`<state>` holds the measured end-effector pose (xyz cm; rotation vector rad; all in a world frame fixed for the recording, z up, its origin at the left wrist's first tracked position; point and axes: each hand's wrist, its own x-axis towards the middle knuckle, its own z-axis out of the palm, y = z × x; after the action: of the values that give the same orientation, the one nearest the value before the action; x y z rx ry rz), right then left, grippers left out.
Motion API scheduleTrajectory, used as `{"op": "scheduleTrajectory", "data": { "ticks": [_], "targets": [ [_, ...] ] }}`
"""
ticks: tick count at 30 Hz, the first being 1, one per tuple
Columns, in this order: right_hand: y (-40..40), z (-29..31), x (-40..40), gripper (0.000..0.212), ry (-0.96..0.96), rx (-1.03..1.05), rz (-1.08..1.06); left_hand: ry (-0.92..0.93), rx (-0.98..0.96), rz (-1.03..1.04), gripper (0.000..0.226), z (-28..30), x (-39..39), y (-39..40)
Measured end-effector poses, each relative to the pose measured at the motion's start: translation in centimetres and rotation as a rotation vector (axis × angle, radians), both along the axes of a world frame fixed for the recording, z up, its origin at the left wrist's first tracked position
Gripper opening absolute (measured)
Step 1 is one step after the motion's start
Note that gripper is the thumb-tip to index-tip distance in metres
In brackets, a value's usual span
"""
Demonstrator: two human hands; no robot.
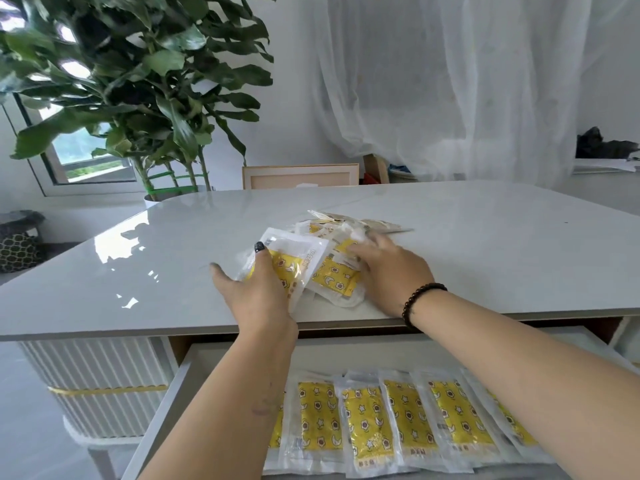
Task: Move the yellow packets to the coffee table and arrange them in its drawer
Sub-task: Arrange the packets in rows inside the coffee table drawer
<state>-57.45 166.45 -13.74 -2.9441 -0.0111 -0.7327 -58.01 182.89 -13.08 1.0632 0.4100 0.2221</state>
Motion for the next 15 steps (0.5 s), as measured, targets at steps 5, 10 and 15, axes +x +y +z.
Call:
{"op": "scheduleTrajectory", "data": {
  "ticks": [5,10,15],
  "targets": [
    [0.6,-0.3,1.0,0.028,0.058,-0.100,-0.056,-0.055,0.027,-0.062,0.036,0.0,-0.7,-0.6],
    [0.0,-0.3,0.8,0.026,-0.014,-0.176,-0.067,-0.063,0.075,-0.084,0.021,-0.1,-1.1,-1.1],
    [-0.3,0.3,-0.1,0.029,0.077,-0.238,0.007,-0.108,0.184,-0.090,0.019,-0.7,-1.6,-1.6]
  ]
}}
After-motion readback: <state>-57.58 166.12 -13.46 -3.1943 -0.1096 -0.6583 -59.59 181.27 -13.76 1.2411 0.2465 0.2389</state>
